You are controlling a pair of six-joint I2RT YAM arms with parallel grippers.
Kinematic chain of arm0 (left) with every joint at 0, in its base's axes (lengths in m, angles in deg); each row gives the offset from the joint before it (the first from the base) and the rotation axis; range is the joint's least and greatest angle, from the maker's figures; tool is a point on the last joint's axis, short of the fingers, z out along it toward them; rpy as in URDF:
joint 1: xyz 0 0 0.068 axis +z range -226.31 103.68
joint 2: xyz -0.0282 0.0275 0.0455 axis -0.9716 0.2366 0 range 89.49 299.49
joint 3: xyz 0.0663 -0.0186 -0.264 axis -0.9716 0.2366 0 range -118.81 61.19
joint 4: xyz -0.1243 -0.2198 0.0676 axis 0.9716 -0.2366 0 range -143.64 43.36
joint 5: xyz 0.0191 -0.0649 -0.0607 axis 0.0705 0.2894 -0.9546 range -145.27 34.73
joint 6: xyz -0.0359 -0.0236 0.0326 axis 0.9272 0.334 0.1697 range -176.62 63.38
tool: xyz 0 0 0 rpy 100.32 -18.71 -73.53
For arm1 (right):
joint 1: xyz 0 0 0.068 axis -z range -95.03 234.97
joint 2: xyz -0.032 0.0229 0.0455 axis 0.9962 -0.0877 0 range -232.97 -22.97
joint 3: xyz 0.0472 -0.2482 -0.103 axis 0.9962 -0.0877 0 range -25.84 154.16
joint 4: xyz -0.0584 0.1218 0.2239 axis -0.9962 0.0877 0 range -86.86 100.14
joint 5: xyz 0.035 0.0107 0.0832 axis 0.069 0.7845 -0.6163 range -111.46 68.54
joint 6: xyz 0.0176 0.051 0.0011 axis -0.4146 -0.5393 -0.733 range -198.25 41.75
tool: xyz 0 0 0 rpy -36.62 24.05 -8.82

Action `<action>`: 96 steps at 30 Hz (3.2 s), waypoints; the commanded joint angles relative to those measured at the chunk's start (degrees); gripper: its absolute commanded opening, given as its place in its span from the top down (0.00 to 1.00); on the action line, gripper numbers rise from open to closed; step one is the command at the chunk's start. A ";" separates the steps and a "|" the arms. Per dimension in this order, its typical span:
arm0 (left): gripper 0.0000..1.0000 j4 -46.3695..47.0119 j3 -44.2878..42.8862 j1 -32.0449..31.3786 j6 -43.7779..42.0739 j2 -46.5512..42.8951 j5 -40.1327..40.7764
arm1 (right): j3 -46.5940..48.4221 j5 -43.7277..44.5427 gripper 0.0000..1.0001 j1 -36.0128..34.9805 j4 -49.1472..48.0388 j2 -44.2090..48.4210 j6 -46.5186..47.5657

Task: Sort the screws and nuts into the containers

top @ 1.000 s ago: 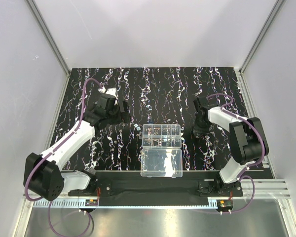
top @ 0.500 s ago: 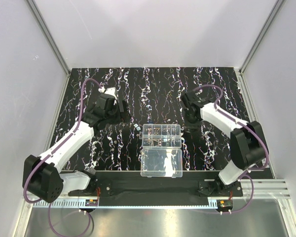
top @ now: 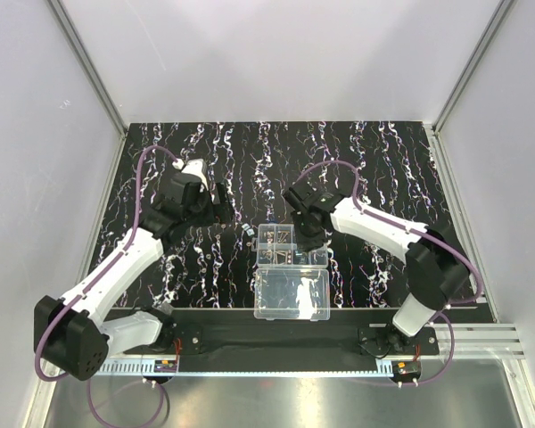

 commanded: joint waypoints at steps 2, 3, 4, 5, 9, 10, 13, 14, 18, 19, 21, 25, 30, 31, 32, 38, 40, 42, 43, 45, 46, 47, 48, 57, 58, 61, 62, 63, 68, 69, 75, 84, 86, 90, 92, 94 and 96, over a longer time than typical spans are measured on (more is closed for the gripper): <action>0.01 1.76 0.52 0.27 -0.09 -1.60 -0.56 | -1.24 -1.16 0.79 -0.17 -2.24 -1.46 -1.25; 0.01 1.84 0.35 0.27 -0.09 -1.86 -0.47 | -1.24 -0.98 0.78 -0.17 -2.42 -1.63 -1.25; 0.01 1.84 0.44 0.19 -0.09 -1.95 -0.39 | -1.24 -0.81 0.78 -0.17 -2.51 -1.81 -1.07; 0.01 1.76 0.44 0.27 -0.09 -1.95 -0.30 | -1.15 -0.72 0.78 -0.17 -2.68 -2.59 -0.81; 0.01 1.84 0.52 0.27 -0.18 -1.86 -0.30 | -0.80 -1.42 0.72 -0.09 -3.12 -3.66 -0.72; 0.01 1.84 0.61 0.19 -0.09 -1.86 -0.38 | -0.97 -1.60 0.68 -0.17 -3.47 -3.48 -0.63; 0.01 1.84 0.53 0.27 -0.09 -1.60 -0.56 | -0.89 -1.77 0.57 -0.17 -4.18 -2.69 -0.72; 0.01 2.02 0.61 0.19 -0.18 -1.69 -0.56 | -0.02 -1.95 0.50 -0.17 -3.66 -2.52 -0.81; 0.01 2.20 0.61 0.19 0.00 -0.90 -0.56 | 3.23 -0.20 0.40 -0.09 -1.72 -0.23 0.07; 0.01 2.20 0.70 0.19 -0.09 -0.72 -0.47 | 4.11 0.85 0.38 -0.09 -1.02 0.55 0.59; 0.01 2.20 0.44 0.19 -0.09 -0.02 -0.12 | 7.10 4.81 0.35 1.13 1.35 1.18 1.12; 0.03 2.63 -0.88 -0.16 -0.35 2.09 1.28 | 9.04 5.79 0.32 7.28 2.33 3.10 3.32; 0.07 2.81 -4.83 -2.79 -1.14 9.53 5.74 | 6.50 1.65 0.29 17.13 -0.49 6.10 4.99; 0.07 2.46 -6.92 -4.45 -1.23 10.95 6.90 | 6.15 2.61 0.29 19.32 -1.01 6.54 5.69; 0.08 1.76 -7.90 -5.08 -1.40 12.88 7.69 | 5.36 2.62 0.28 20.29 -1.10 6.63 5.96; 0.14 2.37 -12.03 -7.28 0.08 23.44 9.55 | 1.32 0.52 0.13 27.06 -3.21 7.68 7.19; 0.15 2.72 -12.74 -7.55 0.09 26.51 9.55 | 0.87 -0.10 0.02 28.47 -3.47 7.42 7.80; 0.15 3.34 -13.89 -7.64 -0.09 28.45 9.46 | 0.60 -0.28 0.00 30.14 -3.48 7.07 8.15; 0.16 3.42 -14.41 -7.64 0.00 30.20 9.37 | 0.52 -0.45 0.00 30.58 -3.74 7.07 8.24; 0.19 3.25 -15.90 -7.72 0.00 31.62 9.37 | 0.34 -0.80 0.00 31.98 -3.91 6.89 8.51; 0.19 3.16 -16.26 -7.64 -0.09 32.49 9.46 | 0.43 -1.24 0.00 32.25 -4.18 6.80 8.59; 0.20 3.16 -16.61 -7.81 0.35 33.63 9.63 | 0.60 -1.33 0.00 32.52 -4.18 6.72 8.77; 0.21 3.16 -16.96 -7.81 0.53 34.34 9.98 | 0.69 -1.33 0.00 32.78 -4.27 6.45 8.86; 0.19 -0.44 -18.63 -9.74 14.57 39.79 16.21 | 1.31 -1.77 0.00 33.22 -3.56 4.43 10.35; 0.18 -1.83 -18.81 -10.27 16.07 40.06 17.53 | 1.31 -1.69 0.00 33.22 -3.48 4.43 10.53; 0.18 -4.91 -19.77 -12.20 21.26 41.02 23.25 | 0.87 -1.77 0.00 33.31 -3.74 4.61 10.79; 0.18 -5.79 -21.00 -12.55 23.53 41.38 24.91 | 0.70 -1.95 0.00 33.31 -3.74 4.69 10.88; 0.18 -6.59 -21.62 -13.08 24.51 41.55 25.71 | 0.52 -2.04 0.00 33.31 -3.91 4.78 10.79; 0.20 -11.16 -23.64 -13.61 32.41 44.45 26.60 | -0.10 -2.39 0.00 33.40 -4.44 4.61 10.97; 0.21 -10.99 -23.38 -13.61 33.04 44.80 26.42 | -0.10 -2.39 0.00 33.40 -4.62 4.52 10.97; 0.24 -8.79 -19.69 -13.44 39.54 44.02 26.77 | -0.36 -3.00 0.00 33.49 -4.62 4.43 11.14; 0.37 -11.69 -20.92 -13.44 44.38 47.53 27.04 | 0.08 -3.09 0.00 33.58 -4.01 4.43 11.14; 0.42 -12.13 -20.75 -13.52 45.17 47.88 26.86 | 0.17 -3.09 0.00 33.49 -3.65 4.69 11.14; 0.55 -11.25 -19.78 -13.44 45.35 47.80 26.77 | 0.17 -2.92 0.00 33.58 -3.48 5.05 11.14; 0.64 -10.38 -19.51 -13.52 44.91 47.71 26.51 | 0.25 -2.92 0.00 33.58 -3.48 4.87 11.23; 0.68 -9.94 -19.25 -13.44 44.65 47.88 26.33 | 0.25 -3.18 0.00 33.58 -3.39 4.78 11.23; 0.74 -9.58 -19.16 -13.44 44.47 47.97 26.16 | 0.34 -3.18 0.00 33.58 -3.30 4.78 11.23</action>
